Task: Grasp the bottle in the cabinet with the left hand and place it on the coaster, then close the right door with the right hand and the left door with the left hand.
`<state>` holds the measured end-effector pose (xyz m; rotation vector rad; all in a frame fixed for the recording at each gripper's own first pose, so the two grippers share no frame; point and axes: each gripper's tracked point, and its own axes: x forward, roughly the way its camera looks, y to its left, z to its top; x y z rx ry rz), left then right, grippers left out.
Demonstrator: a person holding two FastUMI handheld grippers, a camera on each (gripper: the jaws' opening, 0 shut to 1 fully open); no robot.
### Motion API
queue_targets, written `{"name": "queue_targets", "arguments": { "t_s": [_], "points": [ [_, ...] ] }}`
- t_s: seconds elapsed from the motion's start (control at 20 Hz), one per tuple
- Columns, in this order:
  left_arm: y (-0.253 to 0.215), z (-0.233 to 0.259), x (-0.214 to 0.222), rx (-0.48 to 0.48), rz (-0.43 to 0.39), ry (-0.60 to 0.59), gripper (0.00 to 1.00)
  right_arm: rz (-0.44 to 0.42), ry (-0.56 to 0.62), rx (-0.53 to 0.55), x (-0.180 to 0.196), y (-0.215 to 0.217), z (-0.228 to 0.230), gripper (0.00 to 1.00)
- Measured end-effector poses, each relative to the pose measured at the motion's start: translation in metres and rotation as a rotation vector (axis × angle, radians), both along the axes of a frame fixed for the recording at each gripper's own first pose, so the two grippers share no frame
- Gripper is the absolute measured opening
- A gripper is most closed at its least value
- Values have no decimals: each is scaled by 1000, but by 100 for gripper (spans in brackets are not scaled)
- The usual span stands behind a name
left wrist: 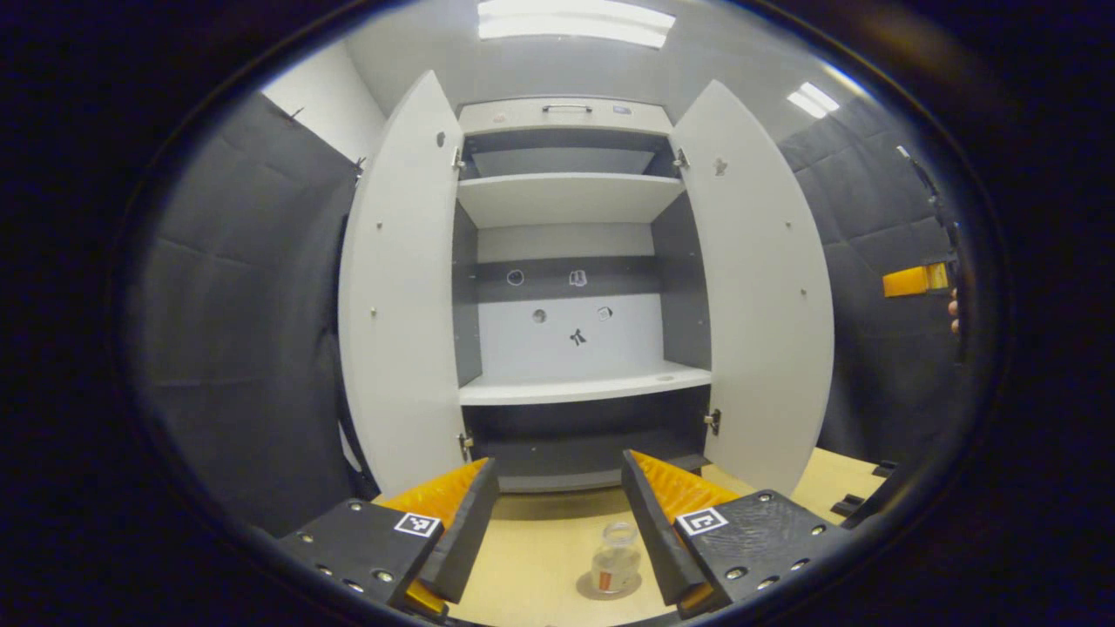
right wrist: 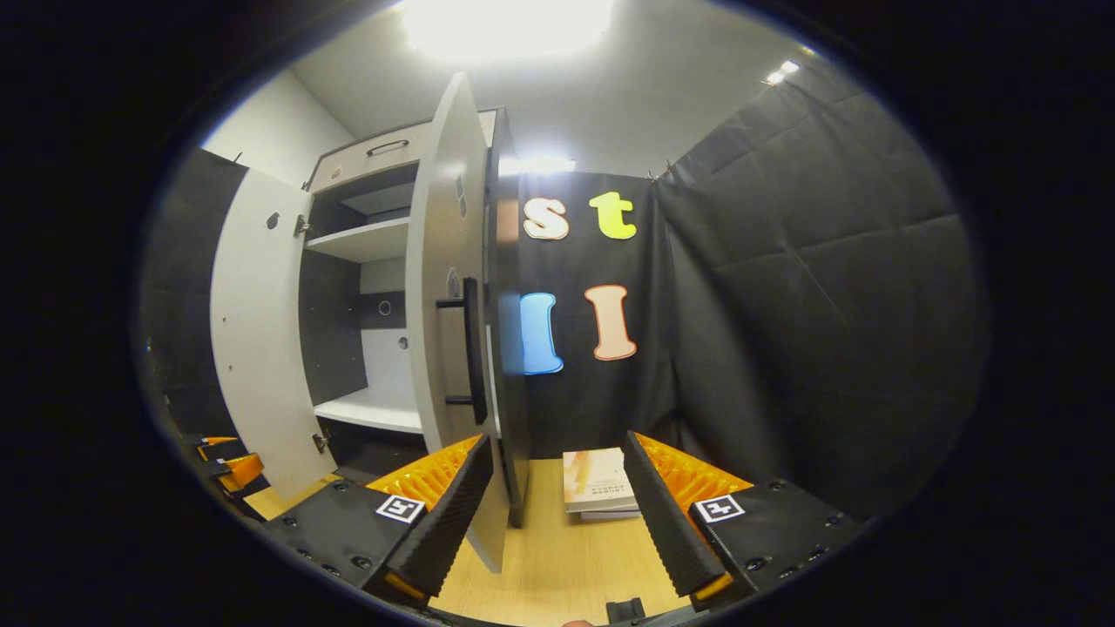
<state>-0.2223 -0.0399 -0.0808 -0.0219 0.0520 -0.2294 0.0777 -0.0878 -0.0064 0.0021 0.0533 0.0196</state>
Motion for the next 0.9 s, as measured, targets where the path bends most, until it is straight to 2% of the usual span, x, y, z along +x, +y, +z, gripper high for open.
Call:
{"name": "queue_targets", "arguments": {
  "t_s": [0.3, 0.35, 0.65, 0.7, 0.9],
  "points": [
    [72, 21, 9, -8, 108, 1, 84, -108, -31, -20, 41, -1, 28, 97],
    [84, 24, 8, -7, 125, 1, 84, -122, -35, -16, 46, 0, 32, 94],
    [166, 38, 11, 15, 242, -16, 83, -217, -24, -14, 72, 6, 34, 96],
    [180, 39, 13, 16, 263, -14, 83, -223, -18, -13, 75, 9, 34, 94],
    [228, 39, 20, 24, 325, -16, 84, -230, 0, -39, 83, 21, 31, 96]
  ]
}}
